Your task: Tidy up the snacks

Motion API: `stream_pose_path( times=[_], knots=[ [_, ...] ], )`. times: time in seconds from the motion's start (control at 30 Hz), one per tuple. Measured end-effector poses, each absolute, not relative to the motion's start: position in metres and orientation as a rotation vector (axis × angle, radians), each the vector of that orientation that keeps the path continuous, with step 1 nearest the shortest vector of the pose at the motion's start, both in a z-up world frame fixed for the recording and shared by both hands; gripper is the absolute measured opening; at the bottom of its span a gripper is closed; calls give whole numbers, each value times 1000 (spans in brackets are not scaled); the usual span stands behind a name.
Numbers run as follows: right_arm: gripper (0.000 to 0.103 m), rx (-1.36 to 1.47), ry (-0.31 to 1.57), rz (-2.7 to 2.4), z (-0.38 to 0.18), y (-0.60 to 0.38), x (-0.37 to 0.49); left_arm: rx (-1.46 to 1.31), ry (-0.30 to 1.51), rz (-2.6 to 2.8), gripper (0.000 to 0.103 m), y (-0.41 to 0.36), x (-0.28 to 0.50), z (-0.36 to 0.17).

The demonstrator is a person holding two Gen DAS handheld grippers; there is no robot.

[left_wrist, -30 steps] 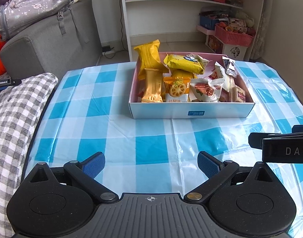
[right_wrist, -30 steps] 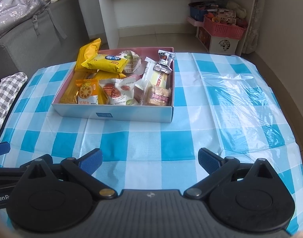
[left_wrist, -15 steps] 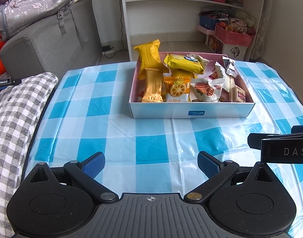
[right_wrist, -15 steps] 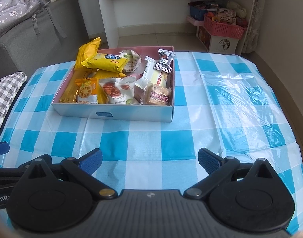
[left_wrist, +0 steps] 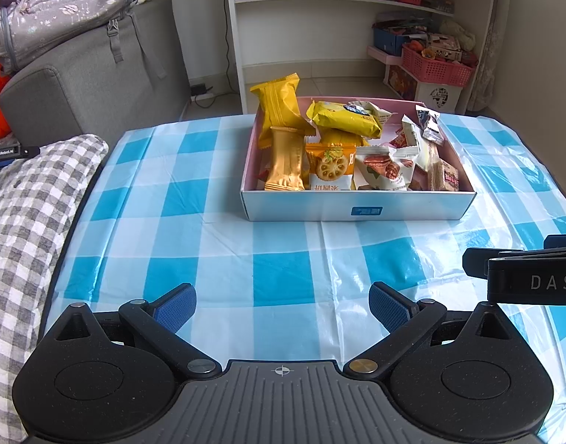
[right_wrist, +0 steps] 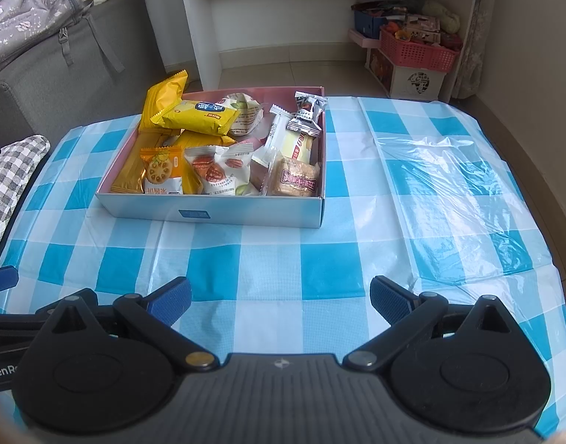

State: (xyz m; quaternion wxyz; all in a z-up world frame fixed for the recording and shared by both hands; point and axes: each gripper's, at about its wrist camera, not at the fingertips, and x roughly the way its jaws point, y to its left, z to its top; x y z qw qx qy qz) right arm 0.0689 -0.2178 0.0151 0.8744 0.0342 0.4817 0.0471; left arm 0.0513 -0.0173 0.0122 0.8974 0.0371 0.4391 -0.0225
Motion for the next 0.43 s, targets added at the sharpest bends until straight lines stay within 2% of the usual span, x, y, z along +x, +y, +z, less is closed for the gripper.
stream_pose_path(
  times=[0.43],
  knots=[
    [103,70,1005,97,15,-217,69,78,909,-44,101,-16,51,12]
  ],
)
